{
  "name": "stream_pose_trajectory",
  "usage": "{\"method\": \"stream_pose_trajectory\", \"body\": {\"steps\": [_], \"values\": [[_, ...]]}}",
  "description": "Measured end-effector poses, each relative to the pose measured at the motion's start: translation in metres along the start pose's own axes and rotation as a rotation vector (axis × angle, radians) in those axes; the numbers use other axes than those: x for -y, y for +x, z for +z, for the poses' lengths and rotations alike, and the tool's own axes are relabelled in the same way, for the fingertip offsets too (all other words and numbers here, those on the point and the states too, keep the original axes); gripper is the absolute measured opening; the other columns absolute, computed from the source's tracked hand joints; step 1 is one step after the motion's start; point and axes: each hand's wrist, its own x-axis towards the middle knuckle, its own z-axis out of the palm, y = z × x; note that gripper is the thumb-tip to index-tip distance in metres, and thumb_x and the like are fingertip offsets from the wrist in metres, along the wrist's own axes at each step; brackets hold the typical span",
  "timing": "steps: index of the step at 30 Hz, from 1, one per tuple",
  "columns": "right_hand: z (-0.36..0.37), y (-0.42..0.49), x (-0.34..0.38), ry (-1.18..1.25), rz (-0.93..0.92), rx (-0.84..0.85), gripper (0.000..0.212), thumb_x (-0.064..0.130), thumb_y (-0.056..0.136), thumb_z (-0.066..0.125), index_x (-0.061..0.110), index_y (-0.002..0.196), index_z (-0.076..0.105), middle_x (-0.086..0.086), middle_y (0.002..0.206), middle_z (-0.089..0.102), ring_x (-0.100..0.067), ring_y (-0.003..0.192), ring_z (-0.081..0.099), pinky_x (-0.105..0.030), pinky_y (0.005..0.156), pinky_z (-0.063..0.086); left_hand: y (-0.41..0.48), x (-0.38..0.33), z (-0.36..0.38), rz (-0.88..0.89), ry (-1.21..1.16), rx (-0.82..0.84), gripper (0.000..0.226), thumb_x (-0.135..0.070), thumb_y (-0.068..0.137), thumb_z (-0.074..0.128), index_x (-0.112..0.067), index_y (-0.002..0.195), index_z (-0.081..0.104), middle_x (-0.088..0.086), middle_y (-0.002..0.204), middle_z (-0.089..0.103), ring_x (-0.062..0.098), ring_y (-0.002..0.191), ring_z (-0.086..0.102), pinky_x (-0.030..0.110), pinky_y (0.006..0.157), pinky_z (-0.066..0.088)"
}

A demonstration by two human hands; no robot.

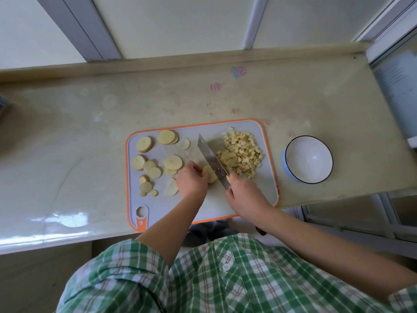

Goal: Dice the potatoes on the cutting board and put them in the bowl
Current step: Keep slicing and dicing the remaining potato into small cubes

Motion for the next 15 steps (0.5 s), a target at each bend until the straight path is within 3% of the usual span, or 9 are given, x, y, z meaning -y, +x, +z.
{"method": "stream_pose_trajectory", "body": {"steps": [4, 7, 12, 15], "values": [[0.006, 0.004, 0.004, 0.053, 0.026, 0.021, 0.007, 0.012, 0.094, 0.044, 0.011, 0.091, 0.037, -0.003, 0.070, 0.041, -0.028, 0.068, 0.047, -0.031, 0.058, 0.032, 0.001, -0.001, 0.001, -0.012, -0.016, -0.001, 0.017, -0.025, 0.083, 0.068, -0.019, 0.079, 0.053, 0.000, 0.072, 0.065, 0.025, 0.070, 0.066, 0.038, 0.069, 0.054], [0.013, 0.004, 0.007, 0.053, 0.039, 0.034, 0.011, 0.013, 0.095, 0.043, 0.006, 0.103, 0.043, -0.007, 0.076, 0.046, -0.031, 0.073, 0.053, -0.033, 0.059, 0.032, 0.001, -0.001, 0.001, -0.028, -0.038, 0.004, 0.018, -0.025, 0.083, 0.069, -0.018, 0.079, 0.053, 0.000, 0.071, 0.065, 0.025, 0.070, 0.066, 0.038, 0.070, 0.054], [0.022, 0.006, 0.003, 0.081, 0.055, 0.004, 0.013, 0.013, 0.095, 0.042, 0.007, 0.106, 0.043, -0.005, 0.070, 0.047, -0.030, 0.066, 0.048, -0.034, 0.056, 0.030, 0.002, -0.001, 0.001, -0.024, -0.033, 0.024, 0.018, -0.025, 0.083, 0.069, -0.021, 0.077, 0.052, -0.001, 0.071, 0.065, 0.024, 0.069, 0.067, 0.039, 0.071, 0.055], [0.019, 0.007, -0.004, 0.146, 0.038, -0.014, 0.004, 0.012, 0.096, 0.042, 0.013, 0.095, 0.038, -0.001, 0.061, 0.041, -0.027, 0.060, 0.046, -0.034, 0.054, 0.029, 0.002, 0.000, -0.001, -0.008, -0.012, 0.028, 0.017, -0.025, 0.083, 0.068, -0.021, 0.079, 0.052, 0.000, 0.074, 0.066, 0.023, 0.069, 0.067, 0.040, 0.071, 0.055]]}}
